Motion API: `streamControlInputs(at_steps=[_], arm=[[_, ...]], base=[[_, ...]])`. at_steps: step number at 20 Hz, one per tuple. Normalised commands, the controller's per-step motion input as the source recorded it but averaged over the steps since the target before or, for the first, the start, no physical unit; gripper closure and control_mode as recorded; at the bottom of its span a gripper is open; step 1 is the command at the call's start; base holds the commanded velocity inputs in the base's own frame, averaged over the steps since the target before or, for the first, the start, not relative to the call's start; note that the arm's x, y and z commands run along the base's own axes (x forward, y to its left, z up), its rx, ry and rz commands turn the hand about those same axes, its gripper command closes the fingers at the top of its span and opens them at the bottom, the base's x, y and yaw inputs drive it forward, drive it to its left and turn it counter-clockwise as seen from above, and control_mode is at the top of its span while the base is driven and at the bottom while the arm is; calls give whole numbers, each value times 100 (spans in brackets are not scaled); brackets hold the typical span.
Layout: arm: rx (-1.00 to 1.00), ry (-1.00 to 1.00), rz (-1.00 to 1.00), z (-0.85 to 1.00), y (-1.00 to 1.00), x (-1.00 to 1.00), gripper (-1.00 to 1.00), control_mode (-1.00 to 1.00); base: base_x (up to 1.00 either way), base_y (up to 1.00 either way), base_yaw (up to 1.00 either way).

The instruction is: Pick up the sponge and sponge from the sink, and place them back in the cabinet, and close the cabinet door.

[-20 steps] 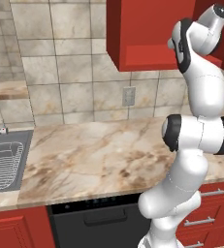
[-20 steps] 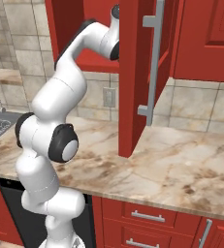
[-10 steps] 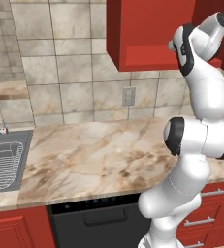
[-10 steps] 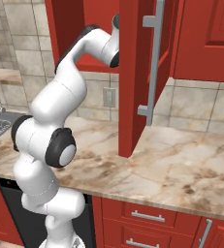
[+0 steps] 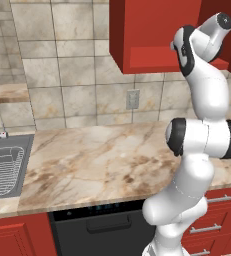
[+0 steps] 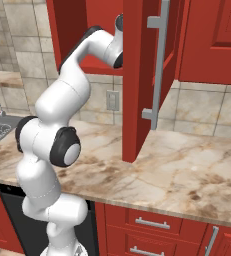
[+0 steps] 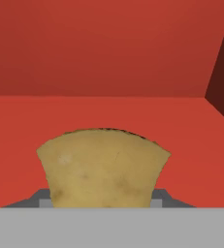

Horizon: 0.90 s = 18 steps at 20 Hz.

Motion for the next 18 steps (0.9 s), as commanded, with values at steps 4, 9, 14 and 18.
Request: streamControlInputs(at_steps=[4, 9, 14, 18], arm=[[0, 0, 0, 0, 0, 29, 100, -100], [0, 0, 0, 0, 0, 33, 100, -100], [0, 0, 0, 0, 0, 25, 100, -100], [0, 0, 0, 0, 0, 3, 100, -100]], base=[[0, 0, 0], [0, 0, 0], [0, 0, 0], [0, 0, 0]])
